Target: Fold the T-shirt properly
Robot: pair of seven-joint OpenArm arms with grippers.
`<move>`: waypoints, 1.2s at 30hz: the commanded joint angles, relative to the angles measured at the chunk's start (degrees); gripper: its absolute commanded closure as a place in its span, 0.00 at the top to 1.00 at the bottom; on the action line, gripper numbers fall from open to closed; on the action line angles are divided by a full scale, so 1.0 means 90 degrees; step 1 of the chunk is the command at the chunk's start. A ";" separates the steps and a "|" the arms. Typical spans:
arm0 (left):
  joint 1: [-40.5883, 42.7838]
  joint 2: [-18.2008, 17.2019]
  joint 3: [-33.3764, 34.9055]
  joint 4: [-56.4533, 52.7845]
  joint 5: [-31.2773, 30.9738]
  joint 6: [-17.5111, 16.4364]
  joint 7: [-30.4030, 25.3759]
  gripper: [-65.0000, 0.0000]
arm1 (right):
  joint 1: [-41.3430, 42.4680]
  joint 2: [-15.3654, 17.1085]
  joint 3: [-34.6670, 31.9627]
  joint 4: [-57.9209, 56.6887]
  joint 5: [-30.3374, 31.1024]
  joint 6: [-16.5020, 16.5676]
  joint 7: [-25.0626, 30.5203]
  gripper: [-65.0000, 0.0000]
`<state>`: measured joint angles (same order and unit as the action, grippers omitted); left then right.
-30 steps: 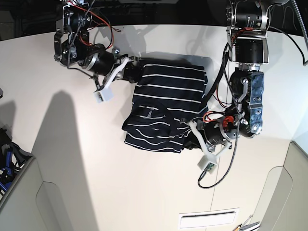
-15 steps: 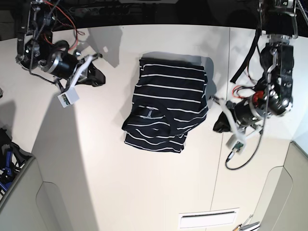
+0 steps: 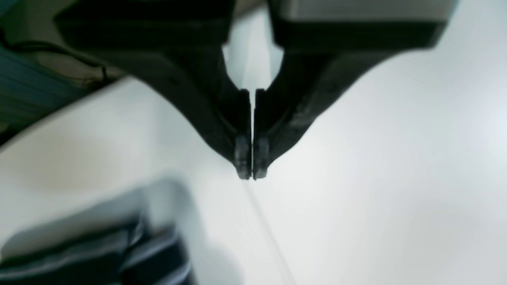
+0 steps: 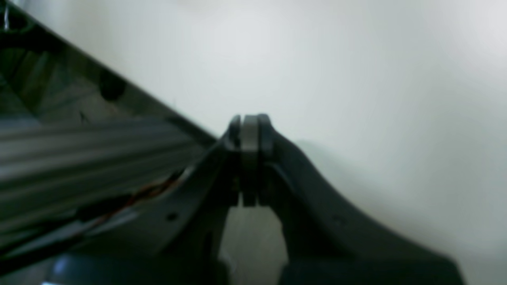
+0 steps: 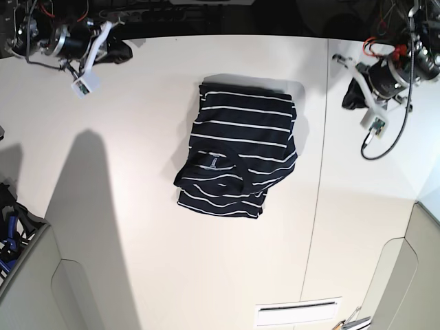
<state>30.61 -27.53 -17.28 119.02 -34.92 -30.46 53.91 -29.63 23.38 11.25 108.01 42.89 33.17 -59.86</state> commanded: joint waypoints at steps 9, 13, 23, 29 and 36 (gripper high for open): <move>0.1855 -0.0083 -0.0381 0.0155 -0.0233 -0.0236 0.0090 0.02 | -0.0976 0.0277 0.0034 0.0095 0.0141 0.0032 -0.0024 0.00; 0.2608 -0.0080 -0.0379 0.0153 -0.0464 -0.0265 0.0090 0.02 | -0.1328 0.0294 0.0034 0.0092 0.0138 0.0032 -0.0024 0.00; 0.3915 -0.0085 0.0172 -0.0721 -0.0350 -0.0546 0.0160 0.02 | -0.1938 0.0566 -0.0187 -0.0364 0.0141 0.0032 -0.0019 0.00; 0.3830 -0.0083 0.1239 -0.2290 0.0236 -0.0517 -0.1022 0.02 | -0.1945 0.1076 -0.1156 -0.1440 0.0134 0.0029 0.0486 0.00; 0.2630 -0.0061 0.2368 -0.4269 0.0549 0.0100 -0.1654 0.02 | -0.1180 0.1421 -0.2718 -0.2985 -0.0668 0.0029 0.1513 0.00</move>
<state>52.99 -27.62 4.23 80.14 -29.65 -28.93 38.79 -39.83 35.35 -13.58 80.47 36.40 33.26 -46.37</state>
